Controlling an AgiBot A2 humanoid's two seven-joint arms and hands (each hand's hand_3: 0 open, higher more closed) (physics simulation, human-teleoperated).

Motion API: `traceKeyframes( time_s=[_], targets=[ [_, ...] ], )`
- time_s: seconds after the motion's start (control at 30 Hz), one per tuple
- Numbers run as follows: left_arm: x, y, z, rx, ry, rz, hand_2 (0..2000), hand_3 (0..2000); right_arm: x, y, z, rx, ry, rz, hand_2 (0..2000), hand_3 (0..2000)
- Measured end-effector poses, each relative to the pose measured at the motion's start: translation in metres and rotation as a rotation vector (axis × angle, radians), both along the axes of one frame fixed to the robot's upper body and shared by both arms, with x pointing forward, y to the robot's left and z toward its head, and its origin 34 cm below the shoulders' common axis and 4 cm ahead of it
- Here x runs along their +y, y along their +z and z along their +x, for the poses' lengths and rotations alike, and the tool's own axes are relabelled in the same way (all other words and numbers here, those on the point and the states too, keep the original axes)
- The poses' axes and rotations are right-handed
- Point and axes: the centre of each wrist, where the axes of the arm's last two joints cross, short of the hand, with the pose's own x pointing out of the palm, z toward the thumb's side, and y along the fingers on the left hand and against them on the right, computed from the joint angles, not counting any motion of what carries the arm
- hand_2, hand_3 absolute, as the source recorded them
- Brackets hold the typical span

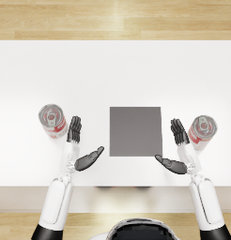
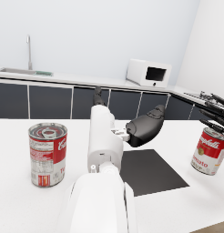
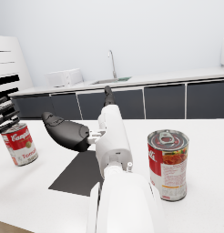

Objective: Pick up the red can on the left and place it in the middle, then pick up the red can on the right and place it on top of the can in the middle

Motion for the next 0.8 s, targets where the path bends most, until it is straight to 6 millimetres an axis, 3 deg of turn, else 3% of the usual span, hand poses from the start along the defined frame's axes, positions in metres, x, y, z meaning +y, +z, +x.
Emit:
traceKeyframes(
  time_s=[0.7, 0.8],
  targets=[
    [0.0000, 0.0000, 0.0000, 0.000, 0.000, 0.000, 0, 0, 0.0000, 0.0000, 0.0000, 0.000, 0.000, 0.000, 0, 0],
    [-0.0031, -0.0018, 0.0020, -0.068, -0.052, -0.010, 0, 0, 0.0030, -0.0027, -0.0006, -0.023, -0.043, 0.034, 0, 0]
  ],
)
